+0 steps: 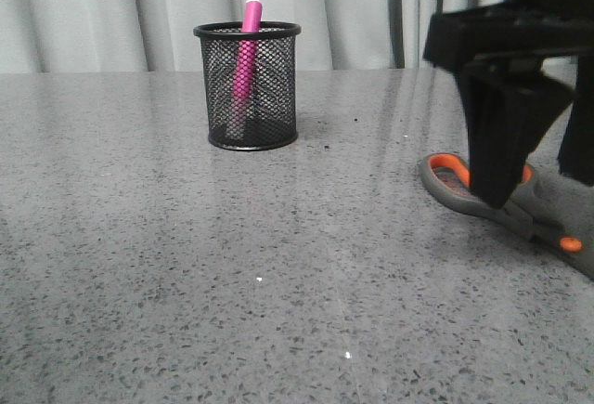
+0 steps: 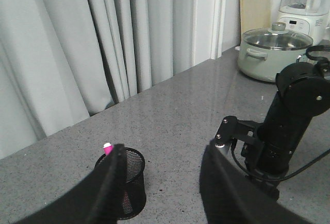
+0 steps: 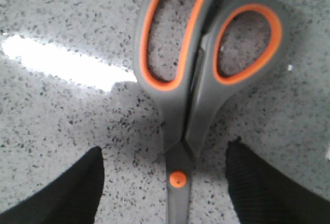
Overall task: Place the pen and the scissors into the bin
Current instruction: 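Lower the right gripper onto the scissors and grasp them, then lift the scissors with the right gripper and carry them over the cup, then lower the scissors blades-first into the cup and open the right gripper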
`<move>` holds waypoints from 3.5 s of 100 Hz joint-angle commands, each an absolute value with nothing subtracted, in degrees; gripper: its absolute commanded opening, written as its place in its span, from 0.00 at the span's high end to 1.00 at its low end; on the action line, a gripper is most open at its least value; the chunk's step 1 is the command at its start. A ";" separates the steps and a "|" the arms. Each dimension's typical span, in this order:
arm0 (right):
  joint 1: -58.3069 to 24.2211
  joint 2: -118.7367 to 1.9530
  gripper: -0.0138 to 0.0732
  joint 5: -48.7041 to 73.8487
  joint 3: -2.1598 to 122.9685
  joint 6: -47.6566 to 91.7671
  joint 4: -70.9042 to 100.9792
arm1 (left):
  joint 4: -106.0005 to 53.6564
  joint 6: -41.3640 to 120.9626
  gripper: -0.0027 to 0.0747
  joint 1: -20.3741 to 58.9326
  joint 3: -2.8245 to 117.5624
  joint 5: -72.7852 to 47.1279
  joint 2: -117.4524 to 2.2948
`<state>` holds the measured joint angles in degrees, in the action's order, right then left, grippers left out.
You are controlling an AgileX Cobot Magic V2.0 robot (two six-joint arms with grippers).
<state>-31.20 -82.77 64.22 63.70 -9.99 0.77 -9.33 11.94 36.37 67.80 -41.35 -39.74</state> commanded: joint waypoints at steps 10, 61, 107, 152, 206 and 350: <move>-31.39 -84.12 0.32 62.69 65.44 -10.02 0.00 | -8.70 11.74 0.58 36.82 69.38 -37.42 -39.91; -29.13 -88.57 0.70 58.13 65.44 -11.19 -0.55 | -7.45 11.74 0.58 36.82 69.38 -38.24 -39.91; -31.75 -82.56 0.92 30.98 77.54 -11.19 -3.15 | -7.45 11.74 0.58 36.82 69.38 -38.44 -39.91; -34.37 -93.32 0.92 -21.45 77.65 -11.08 -3.69 | -6.27 11.74 0.58 36.82 69.38 -38.33 -39.91; -34.37 -100.41 0.92 -17.38 77.54 -6.14 -3.69 | -6.22 11.74 0.58 36.82 69.38 -39.08 -39.91; -34.37 -82.23 0.93 -10.13 71.66 -6.13 -1.00 | 1.05 2.62 0.63 36.82 64.01 -36.08 -35.81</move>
